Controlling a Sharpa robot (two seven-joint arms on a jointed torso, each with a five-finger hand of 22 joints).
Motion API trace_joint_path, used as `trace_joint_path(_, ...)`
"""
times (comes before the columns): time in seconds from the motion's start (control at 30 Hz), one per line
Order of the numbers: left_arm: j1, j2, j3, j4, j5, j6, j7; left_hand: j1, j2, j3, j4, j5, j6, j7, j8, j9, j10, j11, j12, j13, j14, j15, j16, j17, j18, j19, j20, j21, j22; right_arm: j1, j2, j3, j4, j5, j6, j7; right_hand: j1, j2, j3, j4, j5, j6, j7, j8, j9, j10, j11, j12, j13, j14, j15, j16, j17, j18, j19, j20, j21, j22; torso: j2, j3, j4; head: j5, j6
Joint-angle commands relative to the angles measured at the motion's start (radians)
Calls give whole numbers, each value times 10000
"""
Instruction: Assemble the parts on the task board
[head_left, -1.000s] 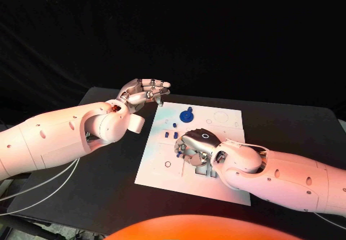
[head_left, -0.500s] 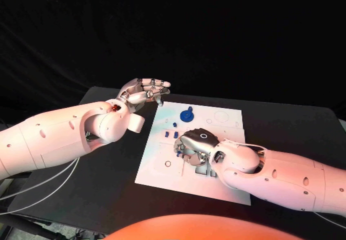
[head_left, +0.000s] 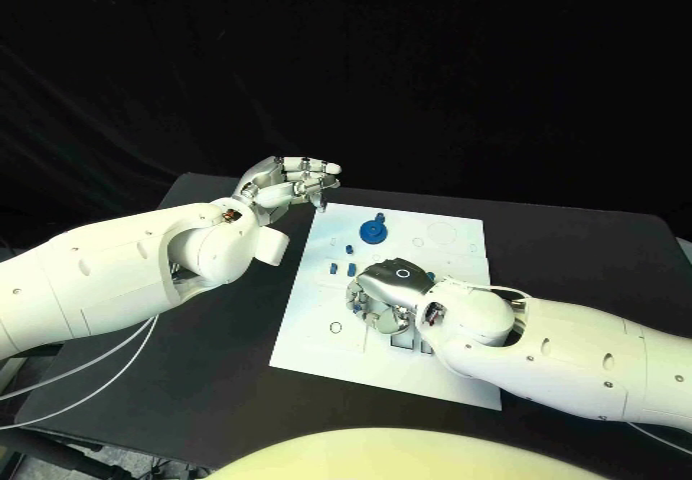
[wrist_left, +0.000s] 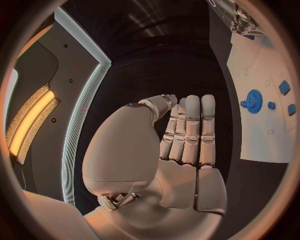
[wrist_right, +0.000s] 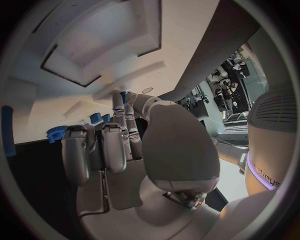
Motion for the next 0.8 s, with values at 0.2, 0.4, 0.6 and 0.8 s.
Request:
trace_joint_path(0.2,5,6,6,21,32,157,37,59,25,2,-42,20,-18,63,-16,1,-77,0,33,9,-48,15,-58,-11,65,-7,-59,24,14,-42,-71,-49,-5,-194,-170,-254,-552,-447,-112,145,-72,-1095,540,-793,-332,-1105,449,-561,-249,358,392,-180,-265,-5,252,242,-771,1904,0,10,1,-35,50)
trace_joint_path(0.4,5,8,6,4,32,166,33,45,36,-3,-53,24,-25,64,-21,-1,-109,1,71,20,-50,19,-64,-31,67,-18,-52,27,23,-42,-235,-47,175,-211,-804,-255,-603,-562,-179,143,32,-1208,582,-912,-382,-1285,506,-521,-288,327,450,-220,-341,46,156,331,-976,1813,2,21,8,-66,99)
trace_joint_path(0.6,4,0,5,-14,32,180,26,45,36,-3,-53,24,-25,64,-21,-1,-109,1,71,20,-50,19,-64,-31,67,-18,-52,27,23,14,-774,13,721,-201,-1271,-294,-661,-624,-261,166,84,-1176,570,-920,-385,-1304,503,-475,-289,321,455,-224,-351,51,156,357,-988,1808,1,18,-9,-118,162)
trace_joint_path(0.8,3,-20,4,-16,32,195,19,45,36,-3,-53,24,-25,64,-21,-1,-109,1,71,20,-50,19,-64,-31,67,-18,-52,27,23,307,-1617,127,1363,213,-1402,-309,-693,-601,-327,217,139,-1029,506,-879,-371,-1219,451,-355,-272,304,420,-280,-484,45,190,359,-945,1827,0,12,-22,-247,254)
